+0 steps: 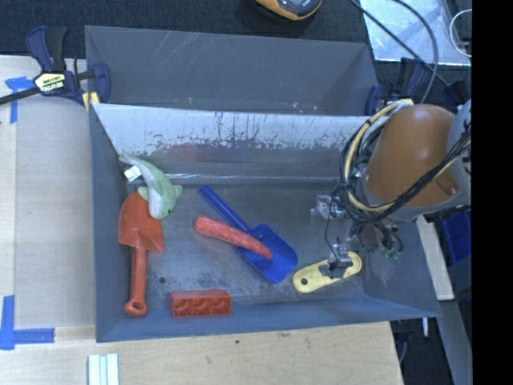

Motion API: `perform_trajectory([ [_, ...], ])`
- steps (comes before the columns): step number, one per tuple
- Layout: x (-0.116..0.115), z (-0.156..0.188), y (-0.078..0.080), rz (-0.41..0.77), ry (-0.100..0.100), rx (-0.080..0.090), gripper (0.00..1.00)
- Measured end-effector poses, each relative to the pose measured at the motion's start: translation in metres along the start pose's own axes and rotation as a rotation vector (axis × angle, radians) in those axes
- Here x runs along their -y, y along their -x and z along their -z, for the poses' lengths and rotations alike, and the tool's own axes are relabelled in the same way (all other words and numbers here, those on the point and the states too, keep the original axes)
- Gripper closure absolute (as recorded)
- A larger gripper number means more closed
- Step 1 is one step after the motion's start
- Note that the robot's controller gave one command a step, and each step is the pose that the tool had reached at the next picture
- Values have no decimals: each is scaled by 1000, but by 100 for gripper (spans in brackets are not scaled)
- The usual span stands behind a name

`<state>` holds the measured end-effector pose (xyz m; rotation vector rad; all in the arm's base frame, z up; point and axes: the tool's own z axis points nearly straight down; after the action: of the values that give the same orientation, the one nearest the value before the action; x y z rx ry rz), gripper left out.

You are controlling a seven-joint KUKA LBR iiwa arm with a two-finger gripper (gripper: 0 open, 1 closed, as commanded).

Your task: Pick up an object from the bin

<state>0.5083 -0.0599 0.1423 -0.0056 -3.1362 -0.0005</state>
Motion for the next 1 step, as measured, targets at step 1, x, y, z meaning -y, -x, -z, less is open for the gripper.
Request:
perform_trajectory([
  [1,0,5,2,3,-1,8,0],
])
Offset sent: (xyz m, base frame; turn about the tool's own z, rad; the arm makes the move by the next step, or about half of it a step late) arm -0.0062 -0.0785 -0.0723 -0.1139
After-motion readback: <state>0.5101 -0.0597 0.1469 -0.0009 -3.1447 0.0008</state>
